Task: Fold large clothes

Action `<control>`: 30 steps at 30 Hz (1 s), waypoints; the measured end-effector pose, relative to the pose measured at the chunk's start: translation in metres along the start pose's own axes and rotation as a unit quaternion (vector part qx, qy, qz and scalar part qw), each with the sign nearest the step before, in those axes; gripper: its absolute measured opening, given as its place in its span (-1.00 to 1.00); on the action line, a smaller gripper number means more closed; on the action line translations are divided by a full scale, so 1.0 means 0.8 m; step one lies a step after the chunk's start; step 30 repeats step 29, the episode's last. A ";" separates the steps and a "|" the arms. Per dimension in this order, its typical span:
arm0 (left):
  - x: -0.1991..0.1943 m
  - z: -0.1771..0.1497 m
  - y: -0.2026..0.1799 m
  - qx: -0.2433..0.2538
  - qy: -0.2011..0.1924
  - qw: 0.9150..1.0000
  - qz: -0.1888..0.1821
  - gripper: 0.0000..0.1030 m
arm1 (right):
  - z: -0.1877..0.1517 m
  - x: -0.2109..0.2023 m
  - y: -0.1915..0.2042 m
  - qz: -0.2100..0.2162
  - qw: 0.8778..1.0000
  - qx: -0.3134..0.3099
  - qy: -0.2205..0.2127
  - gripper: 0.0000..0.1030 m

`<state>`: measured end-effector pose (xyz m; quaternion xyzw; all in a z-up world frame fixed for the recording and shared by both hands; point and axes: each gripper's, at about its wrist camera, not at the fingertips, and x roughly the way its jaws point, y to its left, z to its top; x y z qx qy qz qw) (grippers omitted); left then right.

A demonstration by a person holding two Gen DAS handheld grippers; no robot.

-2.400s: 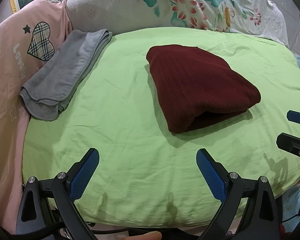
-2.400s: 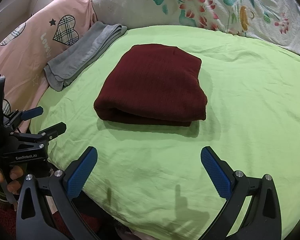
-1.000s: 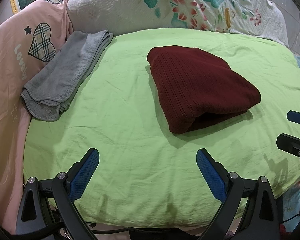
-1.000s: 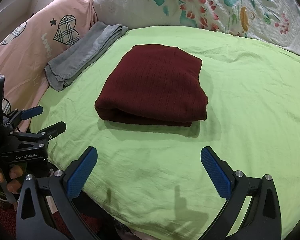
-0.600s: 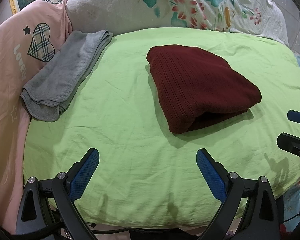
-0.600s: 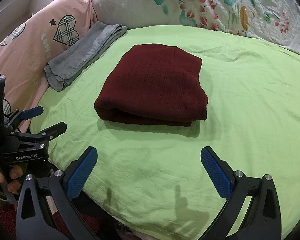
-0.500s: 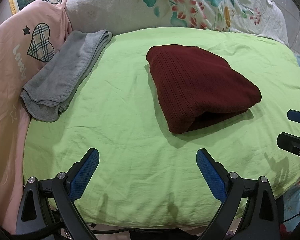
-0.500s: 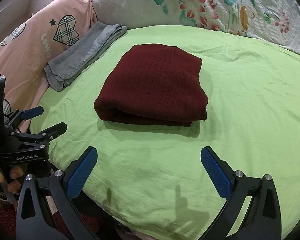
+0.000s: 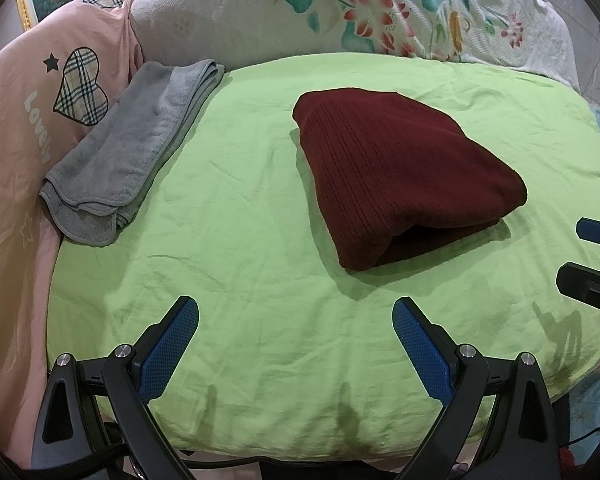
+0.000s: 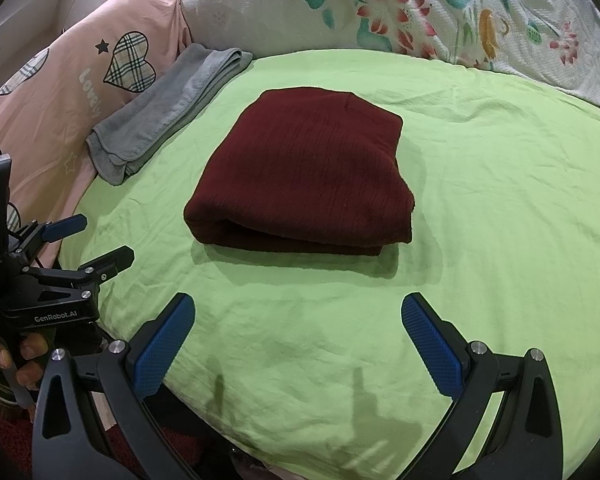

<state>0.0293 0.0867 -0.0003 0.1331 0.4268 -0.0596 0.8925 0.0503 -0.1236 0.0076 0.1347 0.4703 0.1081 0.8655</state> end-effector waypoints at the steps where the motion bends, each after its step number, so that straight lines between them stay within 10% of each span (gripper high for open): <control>1: 0.001 0.001 0.000 0.001 0.000 1.000 0.001 0.90 | 0.001 0.001 -0.001 0.000 1.000 -0.001 0.000 0.99; 30: 0.022 0.037 -0.013 0.003 -0.009 1.000 0.009 0.90 | 0.041 0.028 -0.019 0.006 1.000 0.000 -0.007 0.99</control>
